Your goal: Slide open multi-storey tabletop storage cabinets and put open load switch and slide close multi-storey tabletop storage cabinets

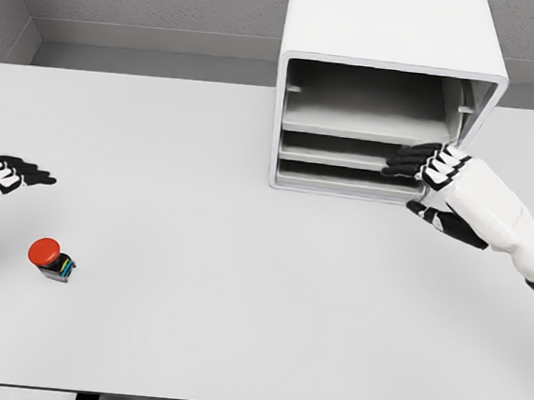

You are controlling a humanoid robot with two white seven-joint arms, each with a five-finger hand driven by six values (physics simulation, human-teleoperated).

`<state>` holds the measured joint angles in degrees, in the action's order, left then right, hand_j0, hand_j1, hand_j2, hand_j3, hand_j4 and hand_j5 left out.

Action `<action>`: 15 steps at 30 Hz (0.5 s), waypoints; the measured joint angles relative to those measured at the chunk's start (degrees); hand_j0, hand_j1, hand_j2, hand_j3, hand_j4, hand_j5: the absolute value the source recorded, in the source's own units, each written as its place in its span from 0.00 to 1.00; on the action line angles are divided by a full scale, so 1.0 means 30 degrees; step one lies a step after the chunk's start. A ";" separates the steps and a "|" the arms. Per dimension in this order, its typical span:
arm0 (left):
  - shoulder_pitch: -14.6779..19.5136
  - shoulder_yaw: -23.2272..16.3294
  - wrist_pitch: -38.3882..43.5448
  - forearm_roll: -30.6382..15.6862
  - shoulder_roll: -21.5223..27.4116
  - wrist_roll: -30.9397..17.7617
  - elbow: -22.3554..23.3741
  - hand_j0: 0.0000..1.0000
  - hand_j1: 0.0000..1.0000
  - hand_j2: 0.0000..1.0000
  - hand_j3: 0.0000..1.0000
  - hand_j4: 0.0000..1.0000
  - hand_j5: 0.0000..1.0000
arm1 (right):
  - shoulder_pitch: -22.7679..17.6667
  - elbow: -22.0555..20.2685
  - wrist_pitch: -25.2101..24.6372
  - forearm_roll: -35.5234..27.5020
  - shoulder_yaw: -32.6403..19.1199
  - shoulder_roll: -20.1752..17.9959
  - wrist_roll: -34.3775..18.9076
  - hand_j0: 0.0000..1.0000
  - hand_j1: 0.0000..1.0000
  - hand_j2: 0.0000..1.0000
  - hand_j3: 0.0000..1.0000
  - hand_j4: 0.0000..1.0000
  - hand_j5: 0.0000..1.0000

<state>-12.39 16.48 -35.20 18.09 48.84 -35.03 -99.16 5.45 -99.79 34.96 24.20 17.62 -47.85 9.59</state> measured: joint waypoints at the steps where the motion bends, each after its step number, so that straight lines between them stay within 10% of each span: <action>1: -0.0380 0.0004 0.0001 -0.0143 0.0119 0.0000 -0.0064 1.00 1.00 1.00 1.00 1.00 1.00 | 0.0059 0.0038 0.0000 -0.0003 0.0152 0.0060 -0.0029 0.72 0.72 0.72 0.72 0.72 0.72; 15: -0.1876 -0.0245 0.0013 -0.0733 0.0564 0.0004 -0.1281 1.00 1.00 1.00 1.00 1.00 1.00 | 0.4600 0.3040 0.0001 -0.0024 0.3436 0.1790 -0.0115 0.73 0.73 0.73 0.73 0.73 0.73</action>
<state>-18.02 15.75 -35.16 15.89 50.53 -35.02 -103.00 19.25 -90.67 34.96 24.12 27.93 -42.48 9.24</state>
